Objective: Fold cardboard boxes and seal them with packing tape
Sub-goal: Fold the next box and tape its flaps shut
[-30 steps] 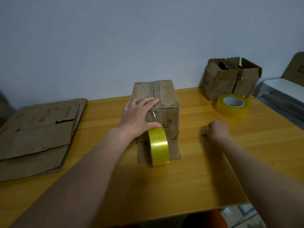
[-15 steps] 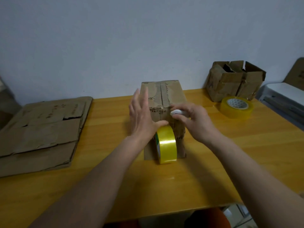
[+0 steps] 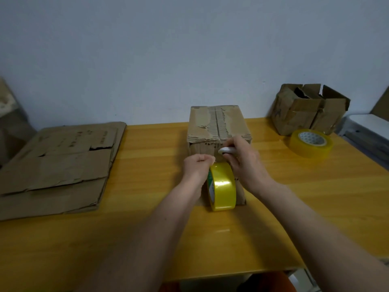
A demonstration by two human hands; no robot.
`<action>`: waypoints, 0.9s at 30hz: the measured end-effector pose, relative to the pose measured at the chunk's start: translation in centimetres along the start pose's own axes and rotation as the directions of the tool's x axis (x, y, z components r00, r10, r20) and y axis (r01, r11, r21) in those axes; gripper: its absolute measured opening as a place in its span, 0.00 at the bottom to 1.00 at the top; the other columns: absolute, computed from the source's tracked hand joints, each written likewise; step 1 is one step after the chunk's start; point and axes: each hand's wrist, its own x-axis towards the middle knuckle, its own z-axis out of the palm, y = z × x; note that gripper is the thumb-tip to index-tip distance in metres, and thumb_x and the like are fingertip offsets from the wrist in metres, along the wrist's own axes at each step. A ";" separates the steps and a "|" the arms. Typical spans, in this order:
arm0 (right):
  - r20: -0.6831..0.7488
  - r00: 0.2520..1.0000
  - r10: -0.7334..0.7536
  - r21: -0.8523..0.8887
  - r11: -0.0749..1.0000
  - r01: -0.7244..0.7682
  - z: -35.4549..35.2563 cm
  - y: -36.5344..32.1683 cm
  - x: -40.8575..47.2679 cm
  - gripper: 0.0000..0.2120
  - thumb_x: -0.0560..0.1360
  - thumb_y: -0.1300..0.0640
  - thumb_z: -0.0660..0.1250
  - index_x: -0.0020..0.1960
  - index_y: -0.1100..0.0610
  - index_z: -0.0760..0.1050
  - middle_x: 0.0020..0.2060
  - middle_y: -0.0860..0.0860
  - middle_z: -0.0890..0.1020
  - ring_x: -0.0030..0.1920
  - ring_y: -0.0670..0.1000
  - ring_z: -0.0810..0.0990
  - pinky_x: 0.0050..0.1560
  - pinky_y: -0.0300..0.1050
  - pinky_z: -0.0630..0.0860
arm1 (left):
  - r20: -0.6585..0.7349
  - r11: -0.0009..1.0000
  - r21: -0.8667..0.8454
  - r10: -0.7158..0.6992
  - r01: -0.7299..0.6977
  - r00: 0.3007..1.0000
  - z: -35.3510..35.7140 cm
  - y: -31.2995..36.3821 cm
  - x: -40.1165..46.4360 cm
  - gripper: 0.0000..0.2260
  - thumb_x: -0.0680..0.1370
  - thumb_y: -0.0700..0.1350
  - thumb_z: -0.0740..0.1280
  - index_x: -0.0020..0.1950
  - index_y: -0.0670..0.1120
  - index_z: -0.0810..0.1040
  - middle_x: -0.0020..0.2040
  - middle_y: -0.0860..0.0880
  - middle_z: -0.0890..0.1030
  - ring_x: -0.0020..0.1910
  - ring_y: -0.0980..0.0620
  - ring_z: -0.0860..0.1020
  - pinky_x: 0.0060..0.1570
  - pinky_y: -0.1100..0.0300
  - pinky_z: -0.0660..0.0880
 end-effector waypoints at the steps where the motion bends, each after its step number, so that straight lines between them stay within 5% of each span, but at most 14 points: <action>1: 0.002 0.999 -0.036 -0.023 0.999 0.036 0.2 -0.1 0.0 0.07 0.76 0.64 0.66 0.53 0.58 0.72 0.47 0.48 0.74 0.47 0.47 0.73 0.43 0.30 0.67 | 0.007 1.000 0.003 -0.003 0.003 1.000 0.0 0.0 0.0 0.04 0.79 0.41 0.67 0.44 0.46 0.80 0.42 0.53 0.79 0.41 0.58 0.75 0.35 0.68 0.67; 4: 0.032 0.980 -0.195 -0.188 0.962 0.198 0.6 -0.2 0.2 0.06 0.73 0.68 0.68 0.48 0.61 0.73 0.45 0.53 0.75 0.46 0.52 0.73 0.43 0.44 0.72 | 0.029 1.000 -0.004 -0.007 0.007 1.000 -0.1 0.1 0.0 0.03 0.79 0.41 0.67 0.47 0.44 0.80 0.43 0.50 0.80 0.41 0.55 0.75 0.35 0.67 0.69; 7: 0.037 0.979 -0.200 -0.338 0.920 0.201 -0.3 1.2 -0.1 0.09 0.70 0.71 0.69 0.48 0.62 0.76 0.47 0.56 0.77 0.47 0.55 0.75 0.43 0.46 0.74 | 0.046 1.000 -0.008 0.016 -0.015 0.999 -0.2 0.2 0.2 0.04 0.79 0.40 0.66 0.45 0.45 0.79 0.43 0.51 0.80 0.40 0.58 0.76 0.33 0.69 0.69; 11: -0.073 0.985 0.156 -0.066 0.985 -0.161 -2.3 4.1 -1.8 0.07 0.74 0.64 0.70 0.51 0.57 0.76 0.46 0.48 0.76 0.47 0.49 0.74 0.44 0.41 0.68 | 0.074 0.998 -0.059 0.025 -0.021 0.997 -0.2 -0.1 0.2 0.02 0.79 0.39 0.66 0.47 0.44 0.77 0.44 0.50 0.83 0.41 0.59 0.78 0.32 0.74 0.70; 14: 0.021 0.845 0.534 0.150 0.834 -0.531 -2.2 7.4 -3.8 0.11 0.73 0.62 0.70 0.53 0.55 0.71 0.49 0.53 0.77 0.45 0.50 0.74 0.41 0.40 0.70 | 0.074 0.997 -0.080 0.028 -0.022 0.997 -0.1 -0.3 0.3 0.01 0.79 0.38 0.66 0.48 0.43 0.77 0.43 0.51 0.84 0.42 0.58 0.79 0.36 0.69 0.72; 18: 0.186 0.709 0.680 0.003 0.721 -0.692 -1.4 10.4 -5.6 0.10 0.72 0.60 0.72 0.49 0.57 0.71 0.50 0.58 0.79 0.42 0.51 0.75 0.40 0.44 0.73 | 0.069 0.996 -0.083 0.019 -0.013 0.997 0.1 -0.4 0.3 0.02 0.79 0.39 0.66 0.47 0.45 0.76 0.44 0.52 0.84 0.40 0.58 0.78 0.34 0.67 0.70; 21: 0.036 0.817 0.575 -0.254 0.796 -0.549 -1.4 9.3 -4.3 0.16 0.71 0.51 0.73 0.54 0.56 0.74 0.55 0.56 0.77 0.54 0.55 0.73 0.54 0.47 0.72 | 0.061 0.997 -0.072 0.015 -0.011 0.998 0.2 -0.4 0.3 0.02 0.79 0.40 0.66 0.47 0.45 0.76 0.43 0.53 0.84 0.37 0.60 0.77 0.30 0.69 0.68; 24: -0.224 0.970 0.098 -0.394 0.901 -0.182 -1.9 5.2 -1.2 0.21 0.72 0.47 0.71 0.59 0.58 0.74 0.56 0.57 0.74 0.58 0.56 0.70 0.58 0.48 0.68 | 0.066 0.998 -0.068 0.022 -0.018 0.998 0.1 -0.5 0.5 0.02 0.79 0.40 0.66 0.49 0.43 0.78 0.43 0.52 0.84 0.38 0.58 0.77 0.32 0.67 0.69; 27: -0.049 0.981 -0.187 -0.460 0.876 0.143 -1.5 1.8 3.0 0.28 0.72 0.43 0.69 0.67 0.53 0.71 0.66 0.57 0.71 0.66 0.58 0.67 0.66 0.54 0.65 | 0.079 0.999 -0.036 0.015 -0.012 0.997 0.0 -0.5 0.6 0.04 0.80 0.42 0.65 0.51 0.44 0.78 0.43 0.54 0.84 0.38 0.60 0.76 0.35 0.65 0.68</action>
